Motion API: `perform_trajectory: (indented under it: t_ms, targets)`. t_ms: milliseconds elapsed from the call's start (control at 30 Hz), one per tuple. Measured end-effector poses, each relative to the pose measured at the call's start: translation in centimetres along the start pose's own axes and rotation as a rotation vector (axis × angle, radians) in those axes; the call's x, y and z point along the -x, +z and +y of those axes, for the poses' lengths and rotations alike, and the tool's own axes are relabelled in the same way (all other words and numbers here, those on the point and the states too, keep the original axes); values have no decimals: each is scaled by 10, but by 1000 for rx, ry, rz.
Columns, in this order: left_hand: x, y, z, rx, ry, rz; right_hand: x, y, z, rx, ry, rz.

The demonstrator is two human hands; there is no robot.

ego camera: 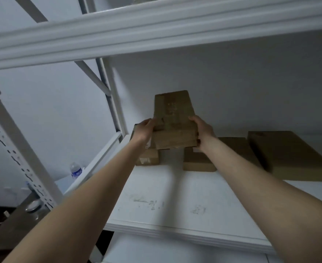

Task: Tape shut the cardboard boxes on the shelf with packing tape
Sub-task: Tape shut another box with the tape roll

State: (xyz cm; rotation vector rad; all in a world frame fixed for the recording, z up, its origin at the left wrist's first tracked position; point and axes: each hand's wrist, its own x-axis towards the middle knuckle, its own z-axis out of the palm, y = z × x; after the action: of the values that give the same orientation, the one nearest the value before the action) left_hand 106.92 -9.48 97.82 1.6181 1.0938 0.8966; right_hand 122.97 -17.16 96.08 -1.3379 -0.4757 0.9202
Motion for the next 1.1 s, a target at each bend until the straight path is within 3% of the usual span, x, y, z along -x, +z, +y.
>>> perform_trajectory:
  t_ms: [167,400,500,733,933,1100]
  targets:
    - [-40,-10,-25,-479,99,15,-39,-10,11,181,-41,160]
    - [-66,2,-51,-796,52,-91,-65,11,61,93,207,106]
    - [-74,4,-59,-916,83,-102,-74,11,71,268,158,154]
    - [-80,7,-67,-1027,127,-62,-82,-21,65,397,27,273]
    - [-86,12,-66,-1023,130,-45,-88,-7,71,203,115,201]
    - [-92,13,-69,-1029,114,-41,-96,9,90,279,142,208]
